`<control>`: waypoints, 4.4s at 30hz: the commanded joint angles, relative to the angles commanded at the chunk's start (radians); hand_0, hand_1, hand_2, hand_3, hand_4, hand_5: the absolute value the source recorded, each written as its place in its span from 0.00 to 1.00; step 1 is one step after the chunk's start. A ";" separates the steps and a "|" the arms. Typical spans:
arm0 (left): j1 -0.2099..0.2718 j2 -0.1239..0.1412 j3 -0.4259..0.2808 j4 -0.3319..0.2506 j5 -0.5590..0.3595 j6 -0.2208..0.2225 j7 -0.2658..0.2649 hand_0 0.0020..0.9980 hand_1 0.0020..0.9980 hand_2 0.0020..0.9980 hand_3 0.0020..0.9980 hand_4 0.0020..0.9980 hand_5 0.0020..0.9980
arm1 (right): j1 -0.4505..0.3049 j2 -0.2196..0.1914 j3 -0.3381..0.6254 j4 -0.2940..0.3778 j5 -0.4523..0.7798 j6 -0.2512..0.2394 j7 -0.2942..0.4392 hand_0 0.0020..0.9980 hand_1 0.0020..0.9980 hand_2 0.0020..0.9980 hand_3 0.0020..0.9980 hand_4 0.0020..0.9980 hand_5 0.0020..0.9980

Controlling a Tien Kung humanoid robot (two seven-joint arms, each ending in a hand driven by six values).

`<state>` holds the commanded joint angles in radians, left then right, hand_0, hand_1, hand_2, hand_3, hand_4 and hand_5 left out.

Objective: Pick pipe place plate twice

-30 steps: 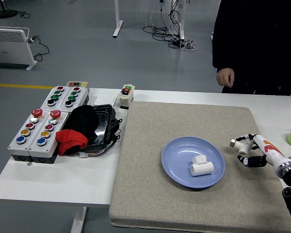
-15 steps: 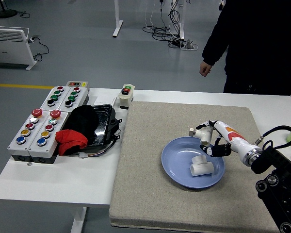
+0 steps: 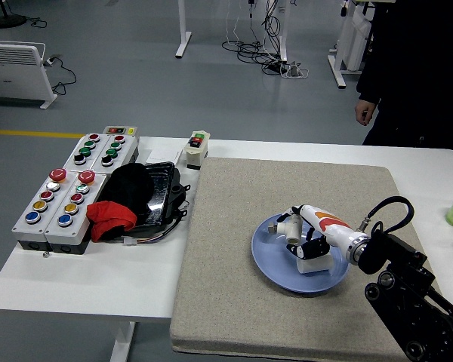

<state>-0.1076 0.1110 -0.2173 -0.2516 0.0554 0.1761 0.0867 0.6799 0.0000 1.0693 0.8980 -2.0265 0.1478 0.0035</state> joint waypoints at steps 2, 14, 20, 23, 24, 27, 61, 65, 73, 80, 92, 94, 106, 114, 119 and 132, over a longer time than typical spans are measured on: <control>0.000 0.000 0.001 0.000 -0.001 0.000 0.000 0.62 0.58 0.51 0.59 0.27 1.00 | 0.002 0.000 -0.011 -0.004 -0.018 0.034 -0.010 0.68 0.70 0.72 0.73 0.51 0.10; -0.001 0.001 -0.005 0.000 0.006 0.000 0.001 0.62 0.58 0.51 0.59 0.27 1.00 | -0.001 0.000 0.002 -0.008 -0.079 0.100 0.008 1.00 0.94 1.00 0.98 0.77 0.25; 0.001 0.001 -0.005 0.000 0.007 0.000 0.001 0.62 0.58 0.51 0.59 0.27 1.00 | -0.006 0.000 0.023 -0.006 -0.062 0.101 0.015 1.00 0.96 1.00 1.00 0.82 0.28; 0.002 0.000 -0.006 0.001 0.008 0.001 0.001 0.62 0.58 0.51 0.59 0.27 1.00 | -0.012 0.000 0.040 0.008 -0.046 0.093 0.021 1.00 0.96 1.00 1.00 0.83 0.30; 0.002 0.000 -0.006 0.001 0.008 0.001 0.001 0.62 0.58 0.51 0.59 0.27 1.00 | -0.013 0.000 0.044 0.012 -0.043 0.090 0.022 1.00 0.96 1.00 1.00 0.83 0.30; 0.002 0.000 -0.008 0.001 0.012 0.002 0.002 0.62 0.58 0.51 0.59 0.27 1.00 | -0.024 0.000 0.085 0.041 -0.014 0.052 0.039 1.00 0.96 1.00 1.00 0.83 0.30; -0.002 0.003 -0.012 0.001 0.028 0.000 0.004 0.62 0.58 0.51 0.59 0.27 1.00 | -0.276 0.000 0.700 0.337 1.209 -0.190 -0.080 0.85 0.82 0.89 0.85 0.61 0.47; -0.002 0.002 -0.014 0.001 0.029 0.000 0.004 0.62 0.58 0.51 0.59 0.27 1.00 | -0.282 0.000 0.715 0.338 1.216 -0.197 -0.078 0.85 0.81 0.88 0.85 0.60 0.49; -0.003 0.002 -0.014 0.001 0.030 0.000 0.005 0.62 0.58 0.51 0.59 0.27 1.00 | -0.286 0.000 0.731 0.337 1.217 -0.205 -0.076 0.84 0.81 0.88 0.84 0.59 0.51; -0.003 0.002 -0.014 0.001 0.029 0.000 0.005 0.62 0.58 0.51 0.59 0.27 1.00 | -0.288 0.000 0.733 0.335 1.231 -0.210 -0.081 0.84 0.81 0.88 0.84 0.59 0.52; -0.004 0.003 -0.021 0.002 0.039 0.001 0.009 0.62 0.58 0.51 0.58 0.27 1.00 | -0.293 0.000 0.746 0.334 1.258 -0.215 -0.092 0.84 0.81 0.87 0.84 0.57 0.56; -0.004 0.003 -0.020 0.002 0.039 0.000 0.009 0.62 0.58 0.51 0.59 0.27 1.00 | -0.294 0.000 0.746 0.333 1.258 -0.215 -0.093 0.85 0.81 0.88 0.84 0.57 0.58; -0.005 0.004 -0.017 0.003 0.033 0.001 0.007 0.62 0.58 0.51 0.59 0.27 1.00 | -0.298 0.000 0.747 0.331 1.254 -0.209 -0.094 0.86 0.81 0.88 0.85 0.56 0.61; -0.008 0.003 -0.013 0.003 0.027 0.000 0.005 0.62 0.58 0.51 0.59 0.27 1.00 | -0.299 0.000 0.745 0.332 1.227 -0.190 -0.111 0.90 0.82 0.90 0.86 0.58 0.65; -0.009 0.003 -0.015 0.003 0.030 0.001 0.006 0.62 0.58 0.52 0.59 0.27 1.00 | -0.299 0.000 0.752 0.333 1.217 -0.183 -0.119 0.91 0.83 0.92 0.87 0.61 0.69; -0.006 0.001 -0.015 0.002 0.030 -0.001 0.007 0.62 0.59 0.51 0.59 0.27 1.00 | -0.299 0.000 0.757 0.342 1.201 -0.157 -0.137 0.96 0.87 0.97 0.96 0.71 1.00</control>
<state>-0.1140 0.1121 -0.2318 -0.2493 0.0849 0.1749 0.0937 0.3814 0.0000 1.8266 1.2401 -0.8257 -0.0096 -0.1338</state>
